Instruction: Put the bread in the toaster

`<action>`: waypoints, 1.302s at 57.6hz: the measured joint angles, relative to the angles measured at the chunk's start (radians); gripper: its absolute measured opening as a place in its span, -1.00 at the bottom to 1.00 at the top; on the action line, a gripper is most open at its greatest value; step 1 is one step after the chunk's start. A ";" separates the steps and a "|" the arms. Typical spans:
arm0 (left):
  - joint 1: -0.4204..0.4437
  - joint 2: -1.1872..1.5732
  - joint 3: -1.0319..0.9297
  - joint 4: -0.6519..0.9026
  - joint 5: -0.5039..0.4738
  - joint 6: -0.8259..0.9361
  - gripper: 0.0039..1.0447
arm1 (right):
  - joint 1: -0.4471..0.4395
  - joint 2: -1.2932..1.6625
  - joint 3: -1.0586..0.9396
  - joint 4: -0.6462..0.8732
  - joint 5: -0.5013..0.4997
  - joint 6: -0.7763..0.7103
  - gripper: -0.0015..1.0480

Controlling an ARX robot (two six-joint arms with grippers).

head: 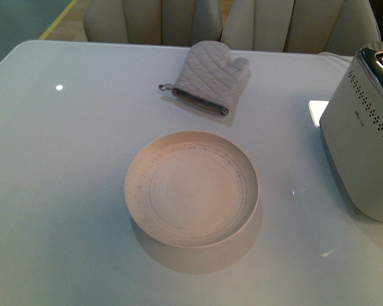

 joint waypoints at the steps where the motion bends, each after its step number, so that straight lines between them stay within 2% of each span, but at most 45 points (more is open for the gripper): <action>1: 0.000 0.000 0.000 0.000 0.000 0.000 0.86 | 0.000 -0.010 0.000 -0.003 0.000 0.000 -0.96; 16: 0.000 0.000 0.000 0.000 0.000 0.000 0.86 | 0.001 -0.025 0.000 -0.010 0.000 0.000 -0.95; 42: 0.000 0.000 0.000 0.000 0.000 0.000 0.86 | 0.001 -0.025 0.000 -0.010 0.000 0.000 0.55; 44: 0.000 0.000 0.000 0.000 0.000 0.000 0.86 | 0.001 -0.025 0.000 -0.010 0.000 0.000 0.73; 47: 0.000 0.000 0.000 0.000 0.000 0.000 0.86 | 0.001 -0.025 0.000 -0.010 0.000 0.002 0.85; 75: 0.000 0.000 0.000 0.000 0.000 0.000 0.86 | 0.001 -0.025 0.000 -0.010 0.000 0.002 0.83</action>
